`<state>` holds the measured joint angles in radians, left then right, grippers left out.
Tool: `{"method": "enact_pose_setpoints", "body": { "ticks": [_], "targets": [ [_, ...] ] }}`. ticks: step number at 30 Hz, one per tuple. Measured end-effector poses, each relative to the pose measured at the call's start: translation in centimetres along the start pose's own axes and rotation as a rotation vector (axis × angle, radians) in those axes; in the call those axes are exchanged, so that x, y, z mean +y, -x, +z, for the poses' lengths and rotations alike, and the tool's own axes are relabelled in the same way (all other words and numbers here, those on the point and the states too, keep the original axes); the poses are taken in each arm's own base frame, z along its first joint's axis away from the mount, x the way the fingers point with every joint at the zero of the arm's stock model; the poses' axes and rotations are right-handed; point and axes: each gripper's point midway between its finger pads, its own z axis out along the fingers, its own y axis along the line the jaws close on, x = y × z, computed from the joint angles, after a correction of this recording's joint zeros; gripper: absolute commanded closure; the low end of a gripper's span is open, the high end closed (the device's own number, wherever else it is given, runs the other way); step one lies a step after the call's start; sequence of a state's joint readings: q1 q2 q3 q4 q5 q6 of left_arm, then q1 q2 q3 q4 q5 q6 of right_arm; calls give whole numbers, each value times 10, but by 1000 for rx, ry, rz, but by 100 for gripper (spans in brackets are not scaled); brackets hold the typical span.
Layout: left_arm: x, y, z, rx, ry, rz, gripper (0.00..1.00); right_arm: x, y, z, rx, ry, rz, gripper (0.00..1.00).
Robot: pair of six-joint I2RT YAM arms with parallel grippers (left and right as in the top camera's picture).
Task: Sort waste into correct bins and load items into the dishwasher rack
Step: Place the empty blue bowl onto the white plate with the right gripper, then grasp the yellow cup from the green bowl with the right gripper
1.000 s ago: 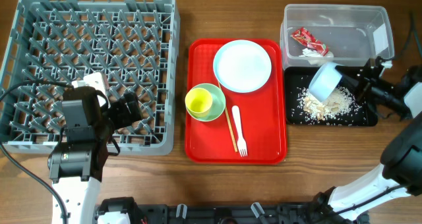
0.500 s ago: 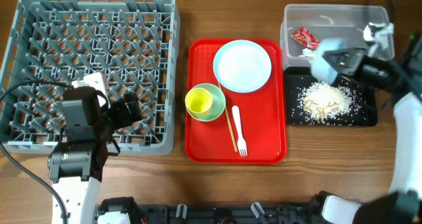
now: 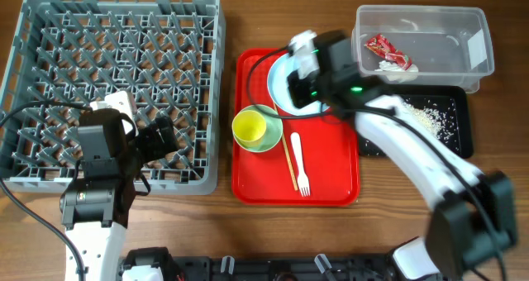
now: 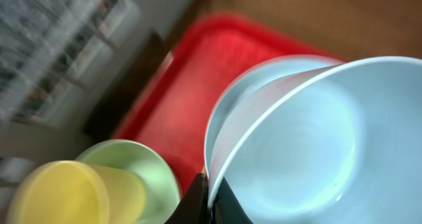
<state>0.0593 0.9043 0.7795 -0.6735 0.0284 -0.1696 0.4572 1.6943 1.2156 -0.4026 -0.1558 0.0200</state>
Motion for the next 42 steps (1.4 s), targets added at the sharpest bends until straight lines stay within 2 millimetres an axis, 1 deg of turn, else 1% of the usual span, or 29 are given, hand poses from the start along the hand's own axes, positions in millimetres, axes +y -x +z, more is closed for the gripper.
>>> {"method": "enact_pose_setpoints", "body": {
  "ticks": [1, 4, 5, 6, 8, 10, 11, 13, 15, 16, 18, 20, 21, 22, 23, 25, 26, 28, 31, 32, 35, 36, 38, 39, 42],
  "targets": [
    [0, 0, 0, 0, 0, 0, 0, -2, -15, 21, 51, -12, -1, 96],
    [0, 0, 0, 0, 0, 0, 0, -10, -37, 48, 123, -27, 10, 94],
    [0, 0, 0, 0, 0, 0, 0, -11, -41, 52, 136, -31, 12, 89],
    [0, 0, 0, 0, 0, 0, 0, -11, -43, 55, 139, -32, 12, 80],
    [0, 0, 0, 0, 0, 0, 0, -11, -41, 55, 132, -32, 7, 78],
    [0, 0, 0, 0, 0, 0, 0, -11, -42, 55, 138, -30, 5, 66],
    [0, 0, 0, 0, 0, 0, 0, -10, -44, 54, 146, -22, 2, 62],
    [0, 0, 0, 0, 0, 0, 0, -6, -50, 53, 171, -2, 12, 60],
    [0, 0, 0, 0, 0, 0, 0, -2, -52, 45, 188, 14, 25, 55],
    [0, 0, 0, 0, 0, 0, 0, 1, -45, 36, 179, 21, 28, 53],
    [0, 0, 0, 0, 0, 0, 0, 7, -25, 16, 136, 38, 24, 51],
    [0, 0, 0, 0, 0, 0, 0, 22, 14, -18, 21, 94, 11, 51],
    [0, 0, 0, 0, 0, 0, 0, 29, 24, -32, -7, 118, 13, 51],
    [0, 0, 0, 0, 0, 0, 0, 32, 27, -39, -16, 132, 17, 51],
    [0, 0, 0, 0, 0, 0, 0, 37, 25, -46, -2, 152, 27, 51],
    [0, 0, 0, 0, 0, 0, 0, 42, 8, -43, 65, 171, 48, 51],
    [0, 0, 0, 0, 0, 0, 0, 47, -5, -37, 118, 181, 63, 51],
    [0, 0, 0, 0, 0, 0, 0, 57, -25, -22, 201, 199, 67, 51],
    [0, 0, 0, 0, 0, 0, 0, 72, -47, 2, 287, 218, 72, 51],
    [0, 0, 0, 0, 0, 0, 0, 75, -54, 8, 312, 220, 77, 55],
    [0, 0, 0, 0, 0, 0, 0, 81, -73, 26, 384, 211, 112, 75],
    [0, 0, 0, 0, 0, 0, 0, 80, -77, 30, 396, 203, 131, 80],
    [0, 0, 0, 0, 0, 0, 0, 79, -80, 35, 406, 190, 157, 92],
    [0, 0, 0, 0, 0, 0, 0, 78, -79, 38, 400, 183, 170, 95],
    [0, 0, 0, 0, 0, 0, 0, 76, -77, 39, 393, 169, 187, 96]
  ]
}}
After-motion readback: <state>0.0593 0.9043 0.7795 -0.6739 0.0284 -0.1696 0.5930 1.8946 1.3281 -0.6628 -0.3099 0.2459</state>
